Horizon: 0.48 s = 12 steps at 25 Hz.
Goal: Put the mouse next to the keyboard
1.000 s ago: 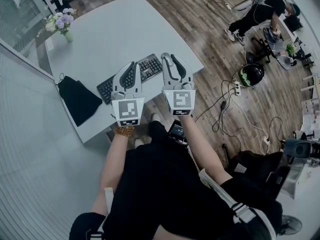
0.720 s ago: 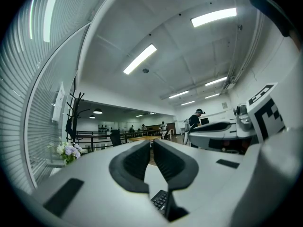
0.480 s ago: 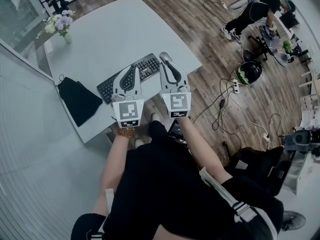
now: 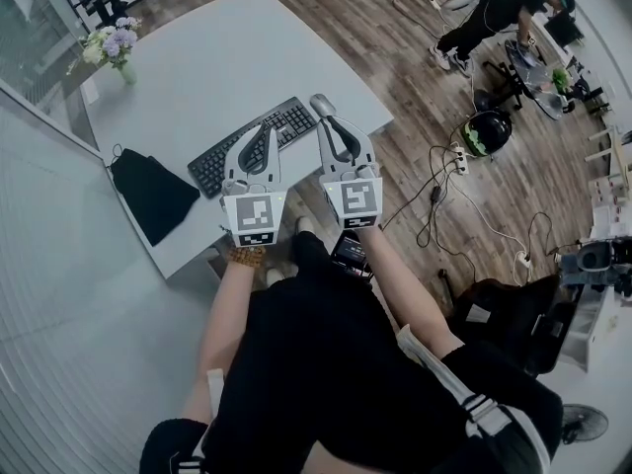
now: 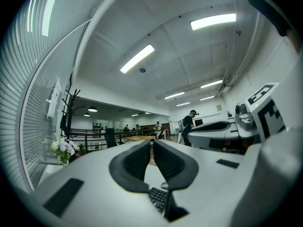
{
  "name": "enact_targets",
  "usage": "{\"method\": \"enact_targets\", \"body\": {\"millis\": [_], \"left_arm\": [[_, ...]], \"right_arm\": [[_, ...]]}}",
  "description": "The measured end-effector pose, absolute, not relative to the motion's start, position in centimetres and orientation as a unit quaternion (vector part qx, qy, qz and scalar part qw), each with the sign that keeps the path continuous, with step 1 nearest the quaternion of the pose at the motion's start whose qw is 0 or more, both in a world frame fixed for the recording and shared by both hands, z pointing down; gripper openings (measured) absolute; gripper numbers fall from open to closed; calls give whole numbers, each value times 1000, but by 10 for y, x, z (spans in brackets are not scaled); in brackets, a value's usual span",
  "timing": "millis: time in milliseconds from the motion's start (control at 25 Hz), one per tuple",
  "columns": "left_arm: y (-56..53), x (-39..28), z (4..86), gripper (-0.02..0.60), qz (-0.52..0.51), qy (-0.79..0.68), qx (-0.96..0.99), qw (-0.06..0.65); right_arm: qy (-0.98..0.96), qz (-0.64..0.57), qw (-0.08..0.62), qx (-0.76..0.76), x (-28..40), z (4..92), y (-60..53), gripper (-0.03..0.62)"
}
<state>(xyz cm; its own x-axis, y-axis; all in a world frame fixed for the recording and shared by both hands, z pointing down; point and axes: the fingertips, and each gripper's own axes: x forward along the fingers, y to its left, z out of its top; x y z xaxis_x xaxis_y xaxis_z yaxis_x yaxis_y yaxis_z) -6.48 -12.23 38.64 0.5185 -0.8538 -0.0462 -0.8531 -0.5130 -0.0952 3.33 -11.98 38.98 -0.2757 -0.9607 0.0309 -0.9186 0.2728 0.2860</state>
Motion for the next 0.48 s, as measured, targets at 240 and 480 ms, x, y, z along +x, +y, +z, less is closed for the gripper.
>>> {"method": "enact_targets", "body": {"millis": [240,480], "left_arm": [[-115,-59,383,14,2,483,-874,56],[-112,-56,386,14,3,479,-877,52]], "right_arm": [[-785,-112,102,601,44,388,-110,34],[-782,-113,110,604,47,391,-105,32]]}}
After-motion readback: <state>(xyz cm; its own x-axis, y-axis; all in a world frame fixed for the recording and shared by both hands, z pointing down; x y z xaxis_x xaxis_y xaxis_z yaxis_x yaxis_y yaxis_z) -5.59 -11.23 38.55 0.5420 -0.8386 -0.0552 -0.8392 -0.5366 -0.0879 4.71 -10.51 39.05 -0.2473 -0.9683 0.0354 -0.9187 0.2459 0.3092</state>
